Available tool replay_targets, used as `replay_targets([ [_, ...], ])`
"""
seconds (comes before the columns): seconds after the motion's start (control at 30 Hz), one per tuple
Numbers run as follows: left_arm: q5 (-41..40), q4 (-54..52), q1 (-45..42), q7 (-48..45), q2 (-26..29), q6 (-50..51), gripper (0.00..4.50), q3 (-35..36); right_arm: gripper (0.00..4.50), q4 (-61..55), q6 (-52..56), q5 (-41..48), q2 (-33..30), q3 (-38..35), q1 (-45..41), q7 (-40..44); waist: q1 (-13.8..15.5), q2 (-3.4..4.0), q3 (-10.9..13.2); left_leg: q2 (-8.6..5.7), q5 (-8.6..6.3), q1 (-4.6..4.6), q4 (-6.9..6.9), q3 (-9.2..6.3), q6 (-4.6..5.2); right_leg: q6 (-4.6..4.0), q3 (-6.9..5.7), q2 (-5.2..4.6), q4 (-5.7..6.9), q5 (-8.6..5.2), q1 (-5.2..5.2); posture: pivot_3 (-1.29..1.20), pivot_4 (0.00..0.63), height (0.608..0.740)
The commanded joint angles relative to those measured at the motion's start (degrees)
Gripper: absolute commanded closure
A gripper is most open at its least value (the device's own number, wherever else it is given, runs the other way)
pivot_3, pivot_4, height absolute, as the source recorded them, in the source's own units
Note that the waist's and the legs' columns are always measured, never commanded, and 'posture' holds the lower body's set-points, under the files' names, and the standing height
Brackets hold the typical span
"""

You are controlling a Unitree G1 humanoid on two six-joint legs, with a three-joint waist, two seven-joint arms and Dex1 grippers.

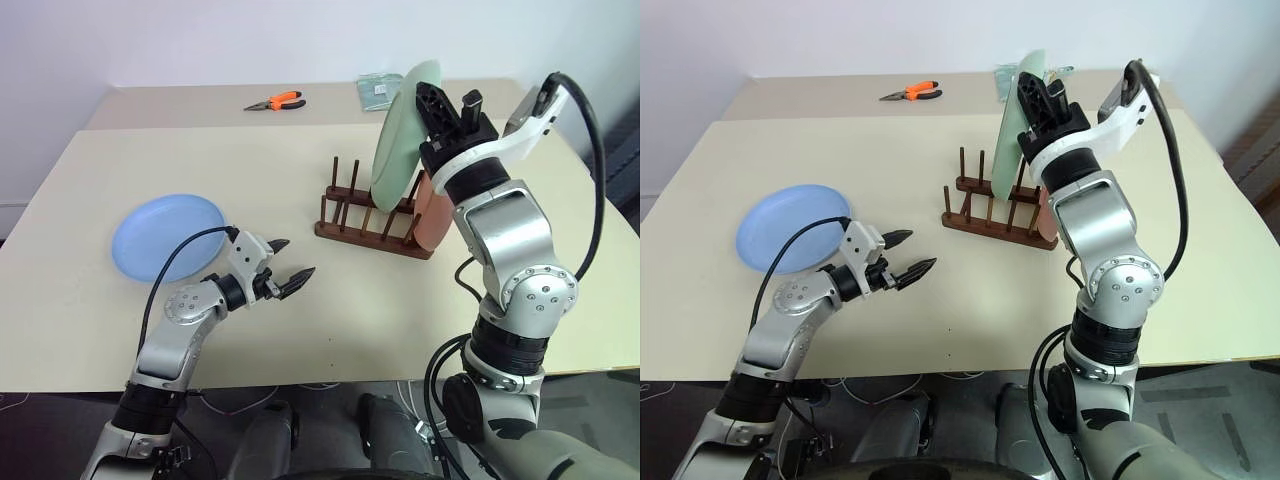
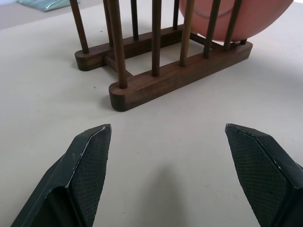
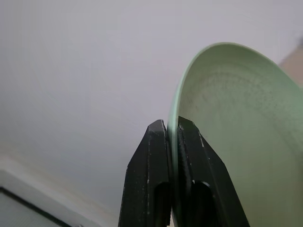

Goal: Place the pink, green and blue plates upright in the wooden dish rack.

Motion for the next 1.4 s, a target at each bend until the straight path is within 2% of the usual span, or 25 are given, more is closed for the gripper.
replay_targets([
  [0.03, -0.57, -2.70, -0.15, -0.08, -0.07, -0.03, 0.55, 0.17, 4.43, 1.78, -0.94, -0.84, 0.29, 0.15, -2.59, 0.15, -0.02, 0.01, 0.00, 0.00, 0.00, 0.00, 0.00, 0.00, 0.00, 0.00, 0.00, 0.00, 0.00, 0.00, 0.00, 0.00, 0.150, 0.740],
  [0.13, -0.48, -2.95, -0.07, -0.04, -0.06, 0.07, 0.55, 0.02, 3.45, 4.11, -0.11, -3.55, -1.05, 1.02, -4.07, 1.87, -0.05, 0.01, 0.00, 0.00, 0.00, 0.01, -0.03, 0.01, 0.00, 0.00, 0.00, 0.00, 0.00, 0.00, -0.02, 0.00, 0.150, 0.740],
  [0.3, -2.66, -3.95, 0.32, -0.11, 0.20, 3.26, 0.55, 1.38, 1.13, 3.53, 3.14, -13.91, -9.33, 5.20, -6.12, 10.74, 0.00, 0.01, 0.00, -0.01, 0.01, 0.00, -0.11, 0.05, 0.01, 0.00, 0.00, 0.00, -0.04, 0.00, -0.05, 0.00, 0.150, 0.740],
  [0.37, -3.94, -4.47, 0.50, -0.01, 0.14, 4.57, 0.02, 2.15, 1.09, 2.95, 3.71, -19.03, -13.94, 6.94, -6.50, 15.97, 0.00, 0.00, 0.00, -0.01, 0.00, 0.00, -0.13, 0.05, 0.01, 0.01, -0.01, 0.00, -0.06, -0.01, -0.04, 0.00, 0.150, 0.740],
  [0.47, -6.11, -4.50, -0.60, 3.04, -1.21, 5.84, 0.01, 5.61, 1.09, 1.47, 1.57, -32.07, -24.43, 11.76, -7.50, 27.09, 0.11, 0.00, 0.01, -0.01, 0.01, -0.02, -0.13, 0.07, 0.01, 0.03, -0.01, -0.01, -0.11, -0.02, -0.03, 0.00, 0.150, 0.740],
  [0.6, -4.63, -0.14, -5.05, 13.55, -3.51, 5.36, 0.00, 12.88, 0.02, 1.88, -3.36, -42.11, -30.90, 14.40, -10.14, 38.13, 0.00, -0.04, 0.01, 0.01, 0.01, 0.00, -0.14, 0.08, 0.01, 0.25, -0.03, -0.01, -0.13, -0.14, -0.02, 0.00, 0.150, 0.740],
  [0.77, 1.50, 4.83, -12.19, 33.34, -3.91, 6.59, 0.00, 22.69, 0.02, -1.72, -6.43, -53.73, -34.80, 26.48, -12.65, 54.20, -0.21, -0.17, -0.06, 0.02, 0.01, 0.07, -0.26, 0.09, -0.01, 0.45, -0.03, 0.01, -0.16, -0.05, -0.03, 0.00, 0.150, 0.740],
  [0.83, 3.42, 5.84, -14.36, 46.41, -3.41, 12.03, 0.00, 31.60, 0.02, -0.47, -7.95, -58.40, -32.26, 32.21, -12.50, 57.43, -0.32, -0.38, -0.06, 0.02, 0.03, 0.08, -0.33, 0.06, -0.04, 0.46, -0.03, 0.00, -0.16, -0.05, -0.04, 0.00, 0.150, 0.740],
  [0.9, 3.73, 4.99, -14.26, 53.43, -2.89, 16.97, 0.00, 37.61, 0.02, 1.44, -8.55, -61.68, -29.29, 35.58, -11.65, 58.84, -0.53, -0.57, -0.08, 0.03, 0.06, 0.07, -0.38, 0.05, -0.11, 0.46, -0.01, 0.01, -0.13, -0.04, -0.14, 0.00, 0.150, 0.740],
  [1.0, 0.85, 1.05, -12.65, 56.04, -3.98, 23.63, 0.00, 42.07, 0.02, 4.29, -11.27, -67.12, -26.13, 38.79, -10.13, 60.47, 0.13, -0.66, -0.09, -0.02, 0.13, 0.02, -0.43, 0.04, -0.23, 0.25, 0.00, -0.03, -0.09, 0.10, -0.23, 0.00, 0.150, 0.740],
  [1.13, -4.56, -5.72, -10.10, 57.10, -7.53, 31.94, 0.00, 46.58, 0.02, 6.35, -12.68, -70.52, -22.51, 39.17, -8.46, 61.86, 1.57, -0.97, -0.14, -0.09, 0.17, -0.06, -0.39, -0.08, -0.31, 0.23, -0.04, -0.07, -0.10, 0.11, -0.20, 0.00, 0.150, 0.740],
  [1.27, -15.75, -8.79, -9.99, 56.54, -14.38, 41.44, 0.00, 52.04, 0.02, 7.16, -13.08, -72.72, -19.84, 38.64, -7.10, 62.62, 1.48, -1.09, -0.16, -0.09, 0.26, 0.01, -0.41, -0.21, -0.47, 0.21, -0.16, -0.06, -0.07, 0.11, -0.09, 0.00, 0.150, 0.740],
  [1.3, -17.19, -8.85, -10.12, 56.47, -15.12, 42.18, 0.52, 52.64, 0.00, 7.23, -13.20, -73.30, -19.38, 38.52, -6.86, 62.75, 1.38, -1.09, -0.16, -0.06, 0.28, 0.02, -0.42, -0.22, -0.51, 0.21, -0.18, -0.03, -0.07, 0.11, -0.09, 0.00, 0.150, 0.740],
  [1.33, -18.02, -8.68, -10.28, 56.86, -15.73, 42.29, 0.81, 53.17, 0.00, 7.26, -13.28, -73.84, -19.00, 38.28, -6.56, 62.82, 1.32, -1.09, -0.15, -0.06, 0.29, 0.03, -0.43, -0.22, -0.53, 0.21, -0.18, -0.02, -0.04, 0.11, -0.10, 0.00, 0.150, 0.740],
  [1.4, -20.11, -7.97, -11.00, 57.70, -16.69, 42.16, 1.68, 54.56, 0.00, 7.31, -13.32, -74.60, -18.56, 37.77, -6.06, 63.13, 1.27, -1.09, -0.16, -0.04, 0.34, 0.05, -0.48, -0.22, -0.61, 0.19, -0.18, 0.01, 0.04, 0.11, -0.17, 0.00, 0.150, 0.740],
])
